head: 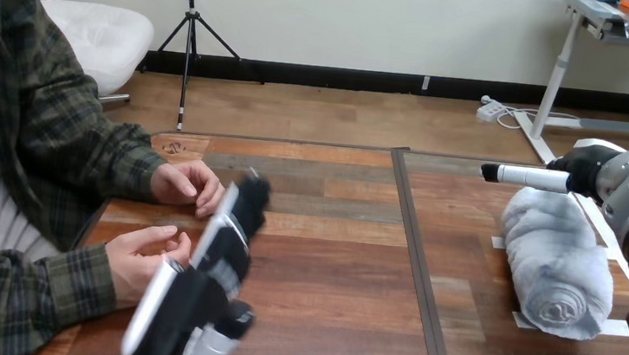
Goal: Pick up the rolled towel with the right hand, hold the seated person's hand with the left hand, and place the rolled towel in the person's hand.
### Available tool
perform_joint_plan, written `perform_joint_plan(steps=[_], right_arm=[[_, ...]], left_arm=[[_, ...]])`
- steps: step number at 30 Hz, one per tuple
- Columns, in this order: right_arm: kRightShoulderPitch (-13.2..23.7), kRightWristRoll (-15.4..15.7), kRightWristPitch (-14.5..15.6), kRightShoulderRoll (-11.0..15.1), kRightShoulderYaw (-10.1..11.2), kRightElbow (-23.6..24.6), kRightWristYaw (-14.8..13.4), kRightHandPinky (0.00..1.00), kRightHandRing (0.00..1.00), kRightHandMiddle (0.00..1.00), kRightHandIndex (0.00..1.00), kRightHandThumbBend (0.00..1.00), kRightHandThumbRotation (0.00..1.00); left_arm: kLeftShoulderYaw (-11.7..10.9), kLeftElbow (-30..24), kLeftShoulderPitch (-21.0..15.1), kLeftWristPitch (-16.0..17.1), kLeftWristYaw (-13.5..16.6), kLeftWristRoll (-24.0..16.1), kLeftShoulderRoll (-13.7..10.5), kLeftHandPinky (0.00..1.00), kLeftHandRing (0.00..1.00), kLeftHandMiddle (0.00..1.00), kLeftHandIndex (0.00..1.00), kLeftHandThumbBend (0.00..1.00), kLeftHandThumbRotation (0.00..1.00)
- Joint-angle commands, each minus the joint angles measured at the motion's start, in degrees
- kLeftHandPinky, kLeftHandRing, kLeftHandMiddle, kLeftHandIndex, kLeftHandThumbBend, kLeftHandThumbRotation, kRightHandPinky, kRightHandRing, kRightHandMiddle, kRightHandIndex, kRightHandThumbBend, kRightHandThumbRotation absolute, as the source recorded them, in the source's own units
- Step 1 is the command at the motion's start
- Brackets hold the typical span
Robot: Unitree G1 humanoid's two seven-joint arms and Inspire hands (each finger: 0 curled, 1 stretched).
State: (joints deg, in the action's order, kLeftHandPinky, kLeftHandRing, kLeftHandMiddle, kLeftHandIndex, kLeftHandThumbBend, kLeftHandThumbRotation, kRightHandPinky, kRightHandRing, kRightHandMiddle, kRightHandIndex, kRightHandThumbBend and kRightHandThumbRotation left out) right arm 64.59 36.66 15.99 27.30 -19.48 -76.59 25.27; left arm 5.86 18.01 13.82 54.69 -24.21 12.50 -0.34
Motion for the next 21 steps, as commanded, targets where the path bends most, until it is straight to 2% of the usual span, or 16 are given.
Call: perform_joint_plan(steps=[1, 3, 6, 10, 11, 12, 13, 14, 16, 19, 21], right_arm=[[2.0, -1.0, -0.7, 0.8, 0.3, -1.2, -1.9, 1.00, 1.00, 1.00, 1.00, 0.83, 0.87], [1.4, -0.8, -1.1, 0.6, -0.2, -1.3, -2.0, 0.98, 1.00, 1.00, 1.00, 0.83, 0.85], [0.6, -0.8, -0.9, 0.3, -0.3, -1.5, -2.9, 0.90, 1.00, 1.00, 1.00, 0.83, 0.84], [-0.2, -2.0, 0.3, -0.1, 0.8, -1.6, -4.2, 0.71, 1.00, 1.00, 1.00, 0.84, 0.81], [-0.6, -4.7, 1.5, -0.3, 3.6, -1.5, -5.5, 0.67, 1.00, 1.00, 1.00, 0.84, 0.81], [-0.7, -6.7, 2.4, -0.5, 5.6, -1.4, -6.4, 0.64, 1.00, 1.00, 1.00, 0.83, 0.77], [-0.8, -8.1, 3.0, -0.6, 6.8, -1.4, -7.0, 0.66, 1.00, 1.00, 1.00, 0.82, 0.70], [-1.2, -6.6, 2.3, -0.4, 5.0, -1.4, -6.4, 0.69, 1.00, 1.00, 1.00, 0.81, 0.68], [-1.5, -4.2, 1.1, -0.3, 1.7, -1.5, -5.3, 0.67, 1.00, 1.00, 1.00, 0.82, 0.72], [-1.7, -4.7, 1.7, -0.4, 1.9, -1.1, -7.2, 0.54, 0.99, 1.00, 1.00, 0.84, 0.73], [-2.0, -3.2, 1.6, -0.3, 0.2, -1.4, -7.5, 0.44, 0.96, 1.00, 1.00, 0.86, 0.76]], left_arm=[[1.3, -5.5, 0.8, 0.7, -1.0, 2.8, -1.0, 1.00, 1.00, 1.00, 0.99, 1.00, 0.83], [1.1, -5.7, 1.0, 1.3, -1.4, 3.3, -1.3, 1.00, 1.00, 1.00, 0.99, 1.00, 0.83], [1.0, -6.6, 1.9, 1.3, -1.6, 4.1, -1.6, 1.00, 1.00, 1.00, 0.98, 1.00, 0.83], [1.2, -7.6, 2.7, 1.0, -2.4, 5.9, -2.1, 1.00, 1.00, 1.00, 0.97, 1.00, 0.83], [1.3, -8.1, 3.1, 0.6, -2.7, 6.6, -2.3, 1.00, 1.00, 1.00, 0.97, 1.00, 0.83], [1.4, -8.5, 3.4, 0.2, -2.9, 7.1, -2.5, 1.00, 1.00, 0.99, 0.97, 1.00, 0.83], [1.5, -8.8, 3.6, 0.0, -3.1, 7.5, -2.6, 1.00, 1.00, 0.99, 0.96, 1.00, 0.83], [1.5, -9.1, 3.8, 0.0, -3.4, 7.9, -2.9, 1.00, 1.00, 0.99, 0.96, 1.00, 0.83], [1.5, -9.5, 4.0, -0.1, -3.8, 8.4, -3.2, 1.00, 1.00, 1.00, 0.96, 1.00, 0.83], [1.2, -9.4, 4.2, 0.4, -3.7, 8.4, -3.2, 1.00, 1.00, 1.00, 0.96, 1.00, 0.83], [1.3, -9.9, 4.4, 0.1, -3.8, 8.8, -3.5, 1.00, 1.00, 1.00, 0.96, 1.00, 0.83]])
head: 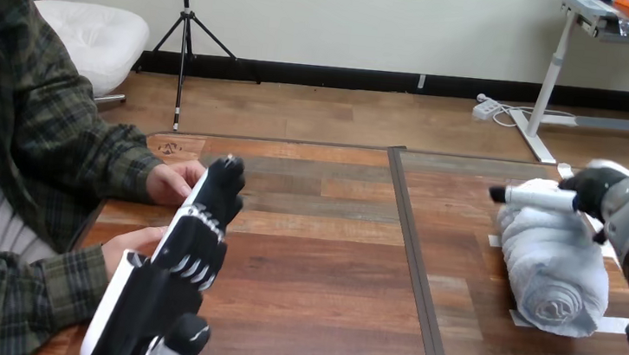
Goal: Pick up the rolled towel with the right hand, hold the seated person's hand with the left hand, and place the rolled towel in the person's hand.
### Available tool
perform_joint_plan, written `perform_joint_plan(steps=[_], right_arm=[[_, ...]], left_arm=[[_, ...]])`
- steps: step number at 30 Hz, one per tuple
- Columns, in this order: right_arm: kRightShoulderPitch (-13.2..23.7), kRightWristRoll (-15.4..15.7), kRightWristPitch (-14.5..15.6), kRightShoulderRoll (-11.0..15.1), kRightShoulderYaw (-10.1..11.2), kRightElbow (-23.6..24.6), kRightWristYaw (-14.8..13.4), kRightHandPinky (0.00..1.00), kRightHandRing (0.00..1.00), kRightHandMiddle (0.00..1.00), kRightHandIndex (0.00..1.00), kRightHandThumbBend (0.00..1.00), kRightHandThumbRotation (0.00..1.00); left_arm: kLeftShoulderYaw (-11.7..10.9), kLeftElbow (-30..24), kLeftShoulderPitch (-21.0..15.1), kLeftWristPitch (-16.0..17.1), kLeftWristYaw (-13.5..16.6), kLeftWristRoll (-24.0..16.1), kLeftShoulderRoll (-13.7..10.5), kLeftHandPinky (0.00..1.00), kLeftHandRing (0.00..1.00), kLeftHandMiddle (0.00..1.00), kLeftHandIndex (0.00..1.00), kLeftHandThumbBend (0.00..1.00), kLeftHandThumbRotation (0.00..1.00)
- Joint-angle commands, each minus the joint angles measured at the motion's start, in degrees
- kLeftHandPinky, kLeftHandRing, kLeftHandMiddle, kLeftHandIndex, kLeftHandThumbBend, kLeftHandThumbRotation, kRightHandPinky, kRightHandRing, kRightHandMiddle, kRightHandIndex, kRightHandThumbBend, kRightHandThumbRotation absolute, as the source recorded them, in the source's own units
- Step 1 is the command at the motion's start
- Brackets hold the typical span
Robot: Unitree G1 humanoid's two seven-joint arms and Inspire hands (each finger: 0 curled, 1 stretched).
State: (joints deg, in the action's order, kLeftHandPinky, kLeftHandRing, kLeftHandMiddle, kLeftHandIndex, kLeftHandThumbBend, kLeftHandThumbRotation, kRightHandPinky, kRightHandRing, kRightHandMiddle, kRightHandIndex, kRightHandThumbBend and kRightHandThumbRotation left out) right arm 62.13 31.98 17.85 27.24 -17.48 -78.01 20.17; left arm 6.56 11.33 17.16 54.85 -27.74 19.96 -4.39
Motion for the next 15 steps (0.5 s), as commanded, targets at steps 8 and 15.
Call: perform_joint_plan(steps=[8, 15], right_arm=[[1.0, -1.1, 0.0, 0.6, 0.4, 0.7, -4.5, 0.51, 0.90, 0.96, 0.98, 0.87, 0.68], [2.1, 0.7, 0.2, 1.5, -1.7, 0.9, -4.9, 0.53, 0.97, 0.99, 0.98, 0.92, 0.73]], left_arm=[[1.1, -3.2, 0.9, -0.5, -1.1, 3.1, -0.2, 1.00, 1.00, 1.00, 0.96, 1.00, 0.82], [1.2, -3.0, 0.6, -0.8, -1.6, 3.6, -0.2, 1.00, 1.00, 0.99, 0.95, 1.00, 0.82]])
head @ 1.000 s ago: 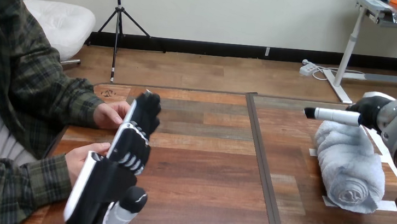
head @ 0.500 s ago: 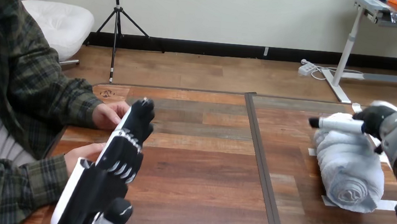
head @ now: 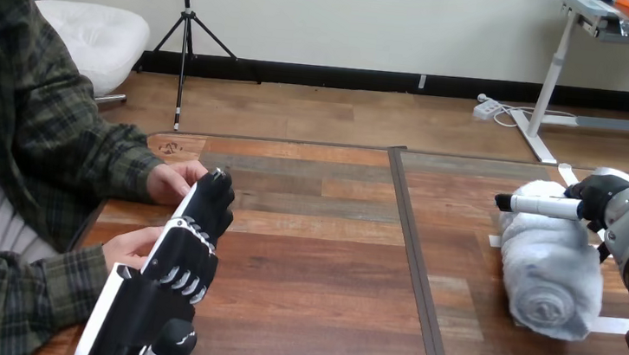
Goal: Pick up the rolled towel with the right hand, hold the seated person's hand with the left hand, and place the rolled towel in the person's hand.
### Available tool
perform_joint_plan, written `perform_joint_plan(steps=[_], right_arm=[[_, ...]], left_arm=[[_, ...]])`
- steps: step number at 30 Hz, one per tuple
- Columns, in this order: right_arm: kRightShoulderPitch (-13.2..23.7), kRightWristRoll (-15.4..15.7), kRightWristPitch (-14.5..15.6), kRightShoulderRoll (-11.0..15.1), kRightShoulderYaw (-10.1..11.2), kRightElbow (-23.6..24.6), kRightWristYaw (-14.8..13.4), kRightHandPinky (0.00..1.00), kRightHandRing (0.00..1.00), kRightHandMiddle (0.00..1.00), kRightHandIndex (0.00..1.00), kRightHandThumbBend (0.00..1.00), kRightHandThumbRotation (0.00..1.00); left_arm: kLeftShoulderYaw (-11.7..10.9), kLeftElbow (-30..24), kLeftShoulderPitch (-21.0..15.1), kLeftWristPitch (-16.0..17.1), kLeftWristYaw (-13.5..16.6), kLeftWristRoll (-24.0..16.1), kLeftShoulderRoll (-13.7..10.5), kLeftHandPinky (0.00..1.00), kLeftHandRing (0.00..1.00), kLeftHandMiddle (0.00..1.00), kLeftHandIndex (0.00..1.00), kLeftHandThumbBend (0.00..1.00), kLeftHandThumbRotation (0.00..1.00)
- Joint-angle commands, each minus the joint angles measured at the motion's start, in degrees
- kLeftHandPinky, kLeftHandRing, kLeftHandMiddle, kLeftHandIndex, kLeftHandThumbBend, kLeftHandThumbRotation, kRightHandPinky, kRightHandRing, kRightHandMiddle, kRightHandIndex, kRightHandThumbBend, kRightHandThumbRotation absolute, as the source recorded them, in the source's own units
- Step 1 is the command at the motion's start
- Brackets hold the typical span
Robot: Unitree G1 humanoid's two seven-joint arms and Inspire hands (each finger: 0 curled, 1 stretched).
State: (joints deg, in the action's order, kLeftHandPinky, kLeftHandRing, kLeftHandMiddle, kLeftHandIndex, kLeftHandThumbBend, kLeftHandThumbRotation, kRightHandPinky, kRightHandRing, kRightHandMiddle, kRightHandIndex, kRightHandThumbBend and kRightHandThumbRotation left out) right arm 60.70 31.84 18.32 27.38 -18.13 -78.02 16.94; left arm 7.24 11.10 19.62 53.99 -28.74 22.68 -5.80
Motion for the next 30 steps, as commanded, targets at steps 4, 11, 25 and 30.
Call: perform_joint_plan(steps=[4, 11, 25, 30], right_arm=[[4.3, 0.8, 0.8, 1.7, -0.9, 0.9, -1.4, 0.48, 0.98, 1.00, 0.99, 0.95, 0.73], [4.4, -0.4, 0.1, 3.0, 0.3, 1.0, -1.3, 0.39, 1.00, 1.00, 0.99, 0.95, 0.73], [3.4, -0.2, -0.1, 3.4, 0.0, 1.0, -1.5, 0.55, 0.99, 1.00, 0.98, 0.96, 0.72], [3.2, 1.0, 0.2, 2.9, -1.5, 0.9, -0.3, 0.41, 1.00, 1.00, 1.00, 0.97, 0.76]], left_arm=[[0.6, -2.2, -2.4, 0.3, -1.2, 1.3, 1.2, 1.00, 1.00, 0.98, 0.95, 1.00, 0.81], [0.7, -1.1, -3.3, 0.6, -2.0, 1.8, 1.6, 1.00, 1.00, 0.98, 0.95, 1.00, 0.81], [0.7, -0.2, -4.1, 0.9, -2.0, 0.8, 2.6, 1.00, 1.00, 0.98, 0.95, 1.00, 0.82], [1.1, -0.4, -4.1, 0.6, -2.3, 1.5, 2.7, 1.00, 1.00, 0.98, 0.95, 1.00, 0.82]])
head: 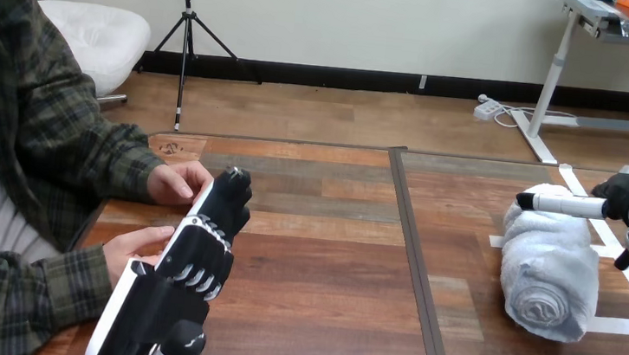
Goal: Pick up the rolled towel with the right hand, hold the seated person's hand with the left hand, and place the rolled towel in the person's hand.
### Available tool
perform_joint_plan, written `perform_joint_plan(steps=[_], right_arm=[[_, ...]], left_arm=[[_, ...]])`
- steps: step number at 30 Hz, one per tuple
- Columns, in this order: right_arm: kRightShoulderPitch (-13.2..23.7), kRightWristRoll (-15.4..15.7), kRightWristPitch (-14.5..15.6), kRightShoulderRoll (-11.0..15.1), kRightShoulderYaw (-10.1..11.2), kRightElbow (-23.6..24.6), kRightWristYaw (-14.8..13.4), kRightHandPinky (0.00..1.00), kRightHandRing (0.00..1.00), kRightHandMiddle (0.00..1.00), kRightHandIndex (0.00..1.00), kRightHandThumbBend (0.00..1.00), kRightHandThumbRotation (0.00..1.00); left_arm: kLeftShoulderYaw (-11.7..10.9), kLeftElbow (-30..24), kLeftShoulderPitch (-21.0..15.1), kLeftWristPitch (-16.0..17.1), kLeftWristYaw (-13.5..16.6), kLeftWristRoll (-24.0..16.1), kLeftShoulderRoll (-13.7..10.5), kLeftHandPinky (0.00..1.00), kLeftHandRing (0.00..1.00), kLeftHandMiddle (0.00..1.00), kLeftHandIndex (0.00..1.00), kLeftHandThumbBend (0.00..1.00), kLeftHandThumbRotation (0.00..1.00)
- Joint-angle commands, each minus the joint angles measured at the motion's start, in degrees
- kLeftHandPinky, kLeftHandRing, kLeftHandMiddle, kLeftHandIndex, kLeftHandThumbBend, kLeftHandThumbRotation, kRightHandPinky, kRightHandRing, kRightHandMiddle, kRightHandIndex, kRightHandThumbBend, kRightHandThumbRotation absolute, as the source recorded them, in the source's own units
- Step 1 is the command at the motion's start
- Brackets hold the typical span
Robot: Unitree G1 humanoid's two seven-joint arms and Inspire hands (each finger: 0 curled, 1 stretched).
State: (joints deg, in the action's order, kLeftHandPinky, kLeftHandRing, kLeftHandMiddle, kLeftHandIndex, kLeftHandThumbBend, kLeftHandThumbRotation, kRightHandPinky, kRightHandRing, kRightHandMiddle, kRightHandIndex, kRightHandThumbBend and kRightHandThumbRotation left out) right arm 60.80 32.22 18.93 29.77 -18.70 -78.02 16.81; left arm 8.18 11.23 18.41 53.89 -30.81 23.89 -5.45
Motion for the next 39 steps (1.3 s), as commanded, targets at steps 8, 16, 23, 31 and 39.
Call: perform_joint_plan(steps=[8, 16, 23, 31, 39], right_arm=[[2.2, 0.2, -0.6, 0.1, -1.2, 0.8, 0.0, 0.07, 1.00, 1.00, 1.00, 0.97, 0.78], [1.5, -1.1, -0.5, -0.5, -0.4, 1.0, -0.7, 0.01, 1.00, 1.00, 1.00, 0.95, 0.76], [0.9, -1.4, -1.0, -0.7, -0.3, 1.0, -0.7, 0.17, 0.96, 0.99, 1.00, 0.92, 0.75], [0.5, -3.0, 0.0, -1.3, 0.9, 1.0, -2.0, 0.41, 0.97, 1.00, 1.00, 0.91, 0.69], [-0.2, -0.9, -1.0, -1.7, -1.7, 0.7, -1.9, 0.45, 0.95, 1.00, 1.00, 0.91, 0.69]], left_arm=[[0.0, -1.0, -2.6, 0.8, 0.5, -0.6, 2.6, 1.00, 0.99, 0.98, 0.95, 1.00, 0.82], [0.2, -1.6, -2.2, 0.2, 0.2, 0.0, 2.3, 1.00, 1.00, 0.98, 0.95, 1.00, 0.81], [0.1, -1.7, -1.9, 0.5, 0.2, -0.2, 2.2, 1.00, 1.00, 0.98, 0.95, 1.00, 0.81], [0.1, -1.9, -1.6, 0.8, 0.3, -0.2, 2.3, 1.00, 0.99, 0.98, 0.95, 1.00, 0.81], [0.4, -2.4, -1.4, 0.8, 0.0, 0.0, 2.1, 1.00, 1.00, 0.98, 0.94, 1.00, 0.82]])
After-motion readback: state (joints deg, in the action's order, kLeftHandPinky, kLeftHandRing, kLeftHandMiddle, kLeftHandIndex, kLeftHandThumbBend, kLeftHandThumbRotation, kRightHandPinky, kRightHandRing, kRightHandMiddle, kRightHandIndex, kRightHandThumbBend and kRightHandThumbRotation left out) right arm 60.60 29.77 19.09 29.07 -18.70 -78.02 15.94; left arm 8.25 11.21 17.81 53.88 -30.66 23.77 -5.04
